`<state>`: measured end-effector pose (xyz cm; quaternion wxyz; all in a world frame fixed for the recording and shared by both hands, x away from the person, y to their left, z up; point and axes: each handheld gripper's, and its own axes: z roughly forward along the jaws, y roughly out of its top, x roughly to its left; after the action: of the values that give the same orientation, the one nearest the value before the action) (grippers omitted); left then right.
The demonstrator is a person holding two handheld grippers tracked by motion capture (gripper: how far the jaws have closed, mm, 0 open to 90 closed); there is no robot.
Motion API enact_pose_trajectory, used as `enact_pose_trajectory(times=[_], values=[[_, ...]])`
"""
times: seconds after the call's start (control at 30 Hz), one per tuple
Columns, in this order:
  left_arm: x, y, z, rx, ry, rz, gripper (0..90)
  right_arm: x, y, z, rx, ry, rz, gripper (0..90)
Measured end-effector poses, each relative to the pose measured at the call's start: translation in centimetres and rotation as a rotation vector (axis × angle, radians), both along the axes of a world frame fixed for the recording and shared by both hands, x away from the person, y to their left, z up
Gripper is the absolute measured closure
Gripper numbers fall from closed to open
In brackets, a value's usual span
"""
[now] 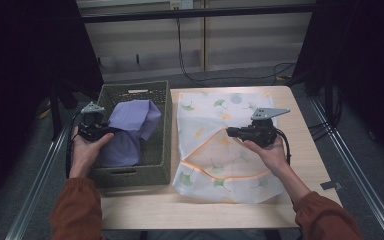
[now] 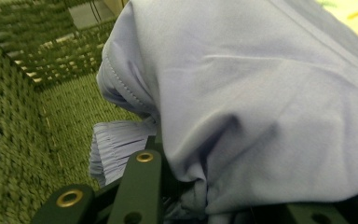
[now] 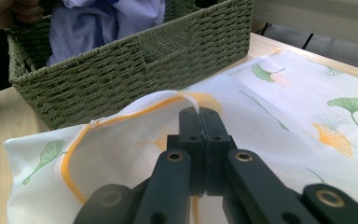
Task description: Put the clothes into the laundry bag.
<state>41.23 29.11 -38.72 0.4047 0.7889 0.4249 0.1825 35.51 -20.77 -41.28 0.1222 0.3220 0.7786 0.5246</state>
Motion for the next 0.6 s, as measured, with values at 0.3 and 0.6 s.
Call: enact_pose_trajectory(times=[0.3,0.6], values=[[-0.4,0.1,0.7,-0.064,-0.054,-0.005,71.3,-0.1,0.2,-0.2,-0.003,0.007,-0.003,90.0],[-1.2,0.6,1.7,-0.105,-0.103,-0.002,71.1,-0.1,0.3,-0.3,-0.001,0.006,0.003,90.0]])
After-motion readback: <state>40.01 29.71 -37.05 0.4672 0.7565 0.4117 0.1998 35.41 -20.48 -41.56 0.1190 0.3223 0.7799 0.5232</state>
